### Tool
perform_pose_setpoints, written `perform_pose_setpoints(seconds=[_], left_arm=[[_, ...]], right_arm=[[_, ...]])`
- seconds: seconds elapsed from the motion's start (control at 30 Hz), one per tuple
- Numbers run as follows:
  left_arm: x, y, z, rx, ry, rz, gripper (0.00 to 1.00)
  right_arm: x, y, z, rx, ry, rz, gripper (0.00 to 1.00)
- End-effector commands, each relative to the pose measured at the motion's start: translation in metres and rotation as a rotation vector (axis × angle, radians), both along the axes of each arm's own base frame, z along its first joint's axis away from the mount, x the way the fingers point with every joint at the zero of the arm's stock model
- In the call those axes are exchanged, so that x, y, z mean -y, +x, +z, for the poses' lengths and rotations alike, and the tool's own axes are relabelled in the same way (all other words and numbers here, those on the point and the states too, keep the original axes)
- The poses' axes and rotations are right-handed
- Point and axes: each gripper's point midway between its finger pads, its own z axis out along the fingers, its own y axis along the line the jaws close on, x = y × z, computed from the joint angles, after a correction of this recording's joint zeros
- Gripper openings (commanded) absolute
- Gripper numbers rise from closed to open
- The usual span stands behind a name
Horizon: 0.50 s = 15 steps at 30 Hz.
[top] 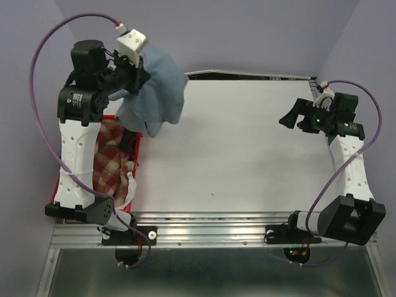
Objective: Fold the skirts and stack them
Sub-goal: Grab the skirt from the pile, then move the skirt to the center of the board
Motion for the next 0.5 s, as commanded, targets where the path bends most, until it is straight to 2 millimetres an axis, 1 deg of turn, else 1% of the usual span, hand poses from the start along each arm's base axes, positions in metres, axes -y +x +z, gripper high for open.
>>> perform_pose_setpoints(seconds=[0.0,0.03,0.07,0.1,0.13,0.17,0.23,0.27,0.33,0.37,0.43,0.47], left_arm=[[0.075,-0.017,-0.004,0.064,-0.022,-0.284,0.00],[0.091,-0.017,-0.031,0.007,0.002,-0.323,0.00],[0.120,-0.025,-0.050,-0.016,0.038,-0.403,0.00],[0.132,-0.028,-0.068,-0.049,0.062,-0.436,0.00],[0.145,-0.032,-0.105,-0.123,0.099,-0.471,0.00],[0.166,-0.037,-0.126,-0.140,0.132,-0.518,0.00],[0.185,-0.044,-0.163,-0.196,0.159,-0.563,0.00],[0.196,-0.048,-0.197,-0.261,0.176,-0.602,0.00],[0.212,-0.060,-0.229,-0.321,0.190,-0.659,0.00],[0.223,-0.058,-0.242,-0.342,0.179,-0.682,0.00],[0.233,-0.057,-0.253,-0.362,0.174,-0.700,0.00],[0.238,-0.051,-0.261,-0.367,0.179,-0.707,0.00]], right_arm=[[0.009,0.007,0.032,0.064,0.090,0.006,1.00],[0.016,0.008,0.030,0.057,0.104,-0.007,1.00],[0.013,0.007,0.030,0.053,0.118,0.010,1.00],[0.016,0.007,0.028,0.047,0.120,0.003,1.00],[0.016,0.007,0.026,0.046,0.114,0.008,1.00],[0.016,0.006,0.024,0.036,0.115,0.009,1.00],[0.017,0.004,0.019,0.024,0.106,0.009,1.00],[0.018,0.003,0.017,0.012,0.099,0.007,1.00],[0.019,0.000,0.014,0.000,0.083,0.011,1.00],[0.019,-0.001,0.013,-0.003,0.078,0.015,1.00],[0.018,-0.003,0.010,-0.012,0.075,0.026,1.00],[0.017,-0.005,0.007,-0.022,0.073,0.035,1.00]])
